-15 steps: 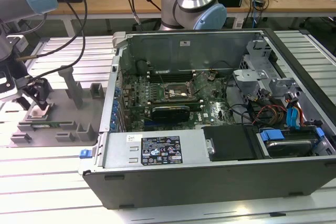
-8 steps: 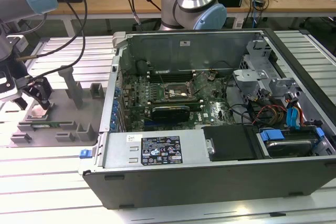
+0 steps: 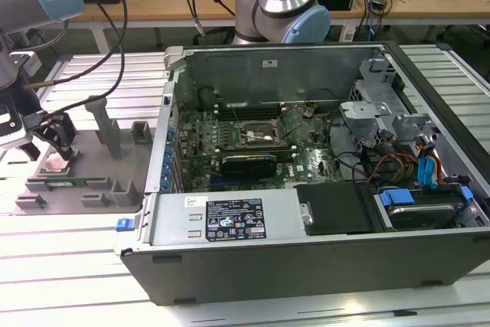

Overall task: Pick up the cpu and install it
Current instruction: 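Pick up the cpu and move it towards the insertion slot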

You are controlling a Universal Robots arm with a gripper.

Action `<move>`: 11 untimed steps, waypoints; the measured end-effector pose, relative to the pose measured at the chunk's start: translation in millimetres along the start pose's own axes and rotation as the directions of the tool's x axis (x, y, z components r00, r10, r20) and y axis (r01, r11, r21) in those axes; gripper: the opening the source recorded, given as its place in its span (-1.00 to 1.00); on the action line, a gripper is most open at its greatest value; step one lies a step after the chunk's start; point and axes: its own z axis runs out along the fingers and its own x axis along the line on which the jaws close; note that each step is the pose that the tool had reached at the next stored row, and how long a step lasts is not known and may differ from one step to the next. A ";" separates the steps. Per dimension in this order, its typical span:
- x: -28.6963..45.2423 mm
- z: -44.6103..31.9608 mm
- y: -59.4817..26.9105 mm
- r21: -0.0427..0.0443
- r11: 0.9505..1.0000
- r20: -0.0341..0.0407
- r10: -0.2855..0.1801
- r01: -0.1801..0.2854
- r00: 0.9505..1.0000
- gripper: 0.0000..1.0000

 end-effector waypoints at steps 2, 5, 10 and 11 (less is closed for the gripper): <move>0.1 1.8 -0.1 0.000 1.000 0.000 0.000 0.000 1.000 0.33; 0.2 5.9 -0.2 0.000 1.000 0.000 0.000 0.000 1.000 0.33; -0.6 11.0 -0.1 0.000 1.000 0.000 -0.002 0.002 1.000 0.33; -0.8 11.5 0.0 0.000 1.000 0.000 -0.002 0.002 1.000 0.33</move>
